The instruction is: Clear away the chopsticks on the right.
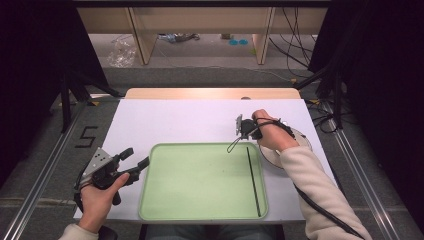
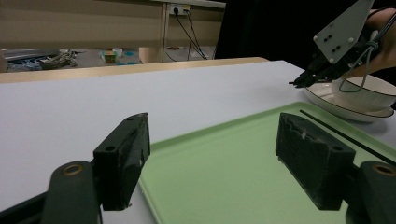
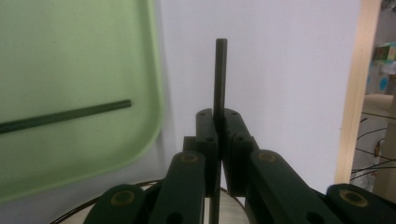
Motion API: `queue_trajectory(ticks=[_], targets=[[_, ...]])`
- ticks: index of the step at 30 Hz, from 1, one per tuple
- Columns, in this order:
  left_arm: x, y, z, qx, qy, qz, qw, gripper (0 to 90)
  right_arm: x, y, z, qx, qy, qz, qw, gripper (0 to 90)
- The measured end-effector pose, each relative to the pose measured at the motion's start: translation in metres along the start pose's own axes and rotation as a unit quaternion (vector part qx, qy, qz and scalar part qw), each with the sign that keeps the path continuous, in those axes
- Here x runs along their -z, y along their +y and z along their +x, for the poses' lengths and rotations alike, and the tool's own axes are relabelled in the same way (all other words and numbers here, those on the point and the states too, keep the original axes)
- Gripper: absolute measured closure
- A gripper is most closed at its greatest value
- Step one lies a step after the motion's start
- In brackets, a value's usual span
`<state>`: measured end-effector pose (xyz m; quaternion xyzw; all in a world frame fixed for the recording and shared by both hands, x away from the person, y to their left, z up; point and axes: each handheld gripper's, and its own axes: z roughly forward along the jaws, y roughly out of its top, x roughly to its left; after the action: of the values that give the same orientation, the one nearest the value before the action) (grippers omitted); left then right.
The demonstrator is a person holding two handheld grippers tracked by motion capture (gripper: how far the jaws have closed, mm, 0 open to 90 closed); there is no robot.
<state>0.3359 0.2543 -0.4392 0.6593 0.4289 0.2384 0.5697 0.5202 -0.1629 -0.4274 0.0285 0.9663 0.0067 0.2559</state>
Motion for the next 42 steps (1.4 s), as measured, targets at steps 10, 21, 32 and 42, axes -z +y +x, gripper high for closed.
queue_trajectory(ticks=[10,21,32,42], targets=[[0.000,0.000,0.000,-0.001,0.001,0.000,1.0000,26.3,0.021,0.001,-0.010,-0.045,-0.026,-0.054,0.9972,87.6],[0.000,0.000,0.000,-0.001,0.001,0.000,1.0000,26.3,0.046,0.006,-0.017,-0.075,-0.049,-0.123,0.9884,87.7],[0.000,0.000,0.000,-0.002,0.001,-0.001,1.0000,26.2,0.073,0.006,-0.026,-0.139,-0.060,-0.197,0.9687,87.7],[0.000,0.000,0.000,0.000,0.001,-0.002,1.0000,26.2,0.091,-0.002,-0.033,-0.239,-0.061,-0.279,0.9279,87.7]])
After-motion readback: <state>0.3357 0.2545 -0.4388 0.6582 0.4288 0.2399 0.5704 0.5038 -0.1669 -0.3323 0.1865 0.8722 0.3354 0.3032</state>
